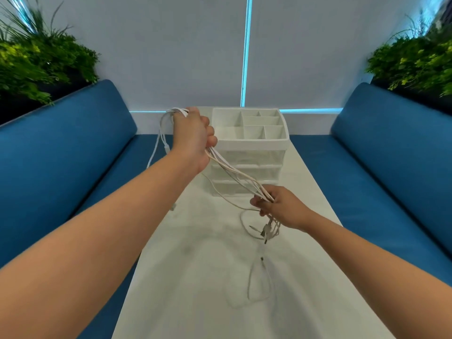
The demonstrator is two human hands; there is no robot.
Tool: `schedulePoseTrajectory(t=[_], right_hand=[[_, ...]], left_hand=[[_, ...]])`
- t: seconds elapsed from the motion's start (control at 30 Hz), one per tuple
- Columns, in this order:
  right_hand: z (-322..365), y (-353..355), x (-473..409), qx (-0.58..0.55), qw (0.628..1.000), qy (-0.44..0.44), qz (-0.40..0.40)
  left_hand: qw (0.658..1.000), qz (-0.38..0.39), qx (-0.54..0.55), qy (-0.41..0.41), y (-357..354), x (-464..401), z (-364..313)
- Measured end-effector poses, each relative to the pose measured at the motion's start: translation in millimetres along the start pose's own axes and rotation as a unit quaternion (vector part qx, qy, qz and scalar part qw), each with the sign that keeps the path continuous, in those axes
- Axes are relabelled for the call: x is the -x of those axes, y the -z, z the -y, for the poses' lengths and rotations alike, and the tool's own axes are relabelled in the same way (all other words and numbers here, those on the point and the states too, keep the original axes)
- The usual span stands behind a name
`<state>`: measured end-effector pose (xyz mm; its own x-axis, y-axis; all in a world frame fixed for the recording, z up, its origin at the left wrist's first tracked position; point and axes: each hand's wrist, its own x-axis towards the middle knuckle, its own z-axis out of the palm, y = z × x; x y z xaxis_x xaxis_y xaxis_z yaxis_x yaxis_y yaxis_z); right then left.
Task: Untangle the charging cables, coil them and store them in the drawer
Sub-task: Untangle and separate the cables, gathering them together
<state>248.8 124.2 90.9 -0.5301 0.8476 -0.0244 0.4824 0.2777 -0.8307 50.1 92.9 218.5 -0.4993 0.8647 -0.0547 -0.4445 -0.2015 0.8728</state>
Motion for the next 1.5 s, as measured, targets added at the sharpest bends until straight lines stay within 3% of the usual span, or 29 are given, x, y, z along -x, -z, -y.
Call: schedulePoseTrajectory(t=[0.17, 0.3, 0.4, 0.6, 0.77, 0.93, 1.03, 1.17, 1.23, 1.33, 1.5], right_hand=[[-4.3, -3.9, 1.2, 0.060, 0.994, 0.008, -0.094], [-16.5, -13.6, 1.5, 0.128, 0.990, -0.052, -0.027], [-18.6, -17.4, 1.6, 0.080, 0.994, -0.071, 0.013], [-14.3, -16.8, -3.2, 0.129, 0.985, -0.024, -0.116], [-24.7, -14.0, -2.2, 0.105, 0.994, 0.012, -0.001], [-33.6, -14.9, -0.2, 0.167, 0.986, 0.015, 0.009], [-39.5, -17.9, -1.9, 0.197, 0.980, 0.002, 0.025], [-43.4, -16.1, -6.2, 0.243, 0.960, -0.044, 0.132], [-26.7, -6.2, -4.2, 0.203, 0.957, -0.070, 0.194], [12.2, 15.8, -4.7, 0.011, 0.964, -0.075, 0.256], [54.5, 31.2, -19.0, -0.244, 0.955, -0.063, 0.155]], left_hand=[[1.000, 0.010, 0.004, 0.000, -5.9, 8.7, 7.7], [0.999, 0.025, -0.019, -0.025, -9.1, 10.8, 11.9], [0.998, 0.014, -0.039, -0.038, -8.2, 11.6, 13.0], [0.996, 0.003, -0.041, -0.081, -12.1, 13.7, 0.4], [0.993, -0.027, -0.023, -0.113, -14.1, 8.8, -9.6], [0.993, -0.035, -0.042, -0.107, -6.1, 5.7, -4.1], [0.993, -0.018, -0.054, -0.098, -4.2, 8.4, 4.1], [0.991, 0.031, -0.100, -0.081, 0.3, 13.9, 18.9], [0.988, 0.062, -0.127, -0.070, 4.5, 16.7, 29.9], [0.982, 0.098, -0.155, -0.042, 11.2, 23.8, 49.4], [0.961, 0.165, -0.220, -0.016, 17.1, 45.2, 77.4]])
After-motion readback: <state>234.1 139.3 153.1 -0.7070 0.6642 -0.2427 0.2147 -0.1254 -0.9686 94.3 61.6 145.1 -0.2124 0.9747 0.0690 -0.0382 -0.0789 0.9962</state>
